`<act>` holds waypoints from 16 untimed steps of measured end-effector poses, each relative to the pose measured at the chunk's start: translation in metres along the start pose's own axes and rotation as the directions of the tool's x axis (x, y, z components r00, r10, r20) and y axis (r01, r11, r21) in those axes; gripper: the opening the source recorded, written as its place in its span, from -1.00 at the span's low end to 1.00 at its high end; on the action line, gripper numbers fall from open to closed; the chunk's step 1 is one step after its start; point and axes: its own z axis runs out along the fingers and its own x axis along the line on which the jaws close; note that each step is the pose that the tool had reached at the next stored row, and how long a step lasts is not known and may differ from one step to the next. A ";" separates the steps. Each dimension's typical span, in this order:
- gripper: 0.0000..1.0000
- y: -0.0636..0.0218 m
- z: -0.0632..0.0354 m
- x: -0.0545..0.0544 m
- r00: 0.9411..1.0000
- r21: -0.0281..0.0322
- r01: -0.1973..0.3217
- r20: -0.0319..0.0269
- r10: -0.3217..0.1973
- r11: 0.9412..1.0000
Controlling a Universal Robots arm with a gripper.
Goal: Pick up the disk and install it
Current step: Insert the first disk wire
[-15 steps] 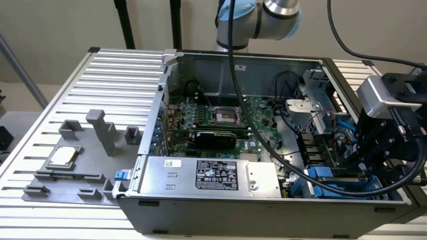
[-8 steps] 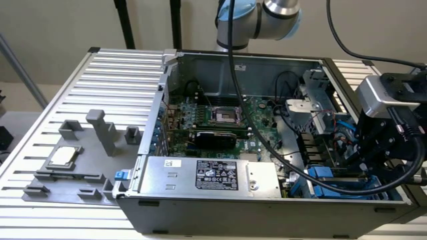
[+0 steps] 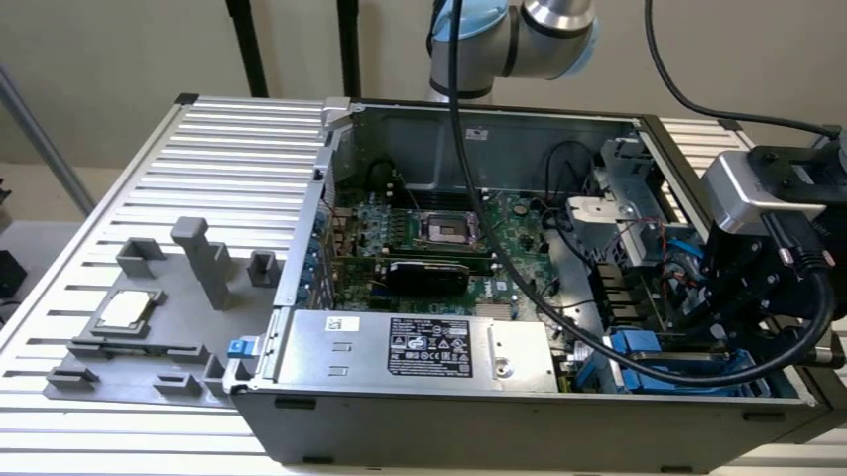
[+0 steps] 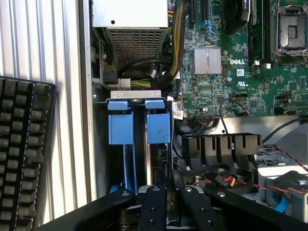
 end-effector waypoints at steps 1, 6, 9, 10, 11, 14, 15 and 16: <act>-0.67 0.0000 0.0002 0.000 1.000 0.001 0.000 0.000 0.000 1.000; -0.67 0.0000 0.0020 0.000 1.000 0.004 0.000 -0.004 0.000 1.000; -0.67 -0.0001 0.0032 0.000 1.000 0.006 0.000 -0.007 0.000 1.000; -0.67 -0.0001 0.0038 0.000 1.000 0.006 0.000 -0.007 0.000 1.000; -0.67 -0.0001 0.0043 0.000 1.000 0.007 0.000 -0.008 0.000 1.000; -0.67 -0.0002 0.0054 0.000 1.000 0.007 0.000 -0.009 0.000 1.000; -0.67 -0.0002 0.0056 0.001 1.000 0.007 0.000 -0.009 0.000 1.000; -0.67 -0.0002 0.0057 0.001 1.000 0.007 0.000 -0.009 0.000 1.000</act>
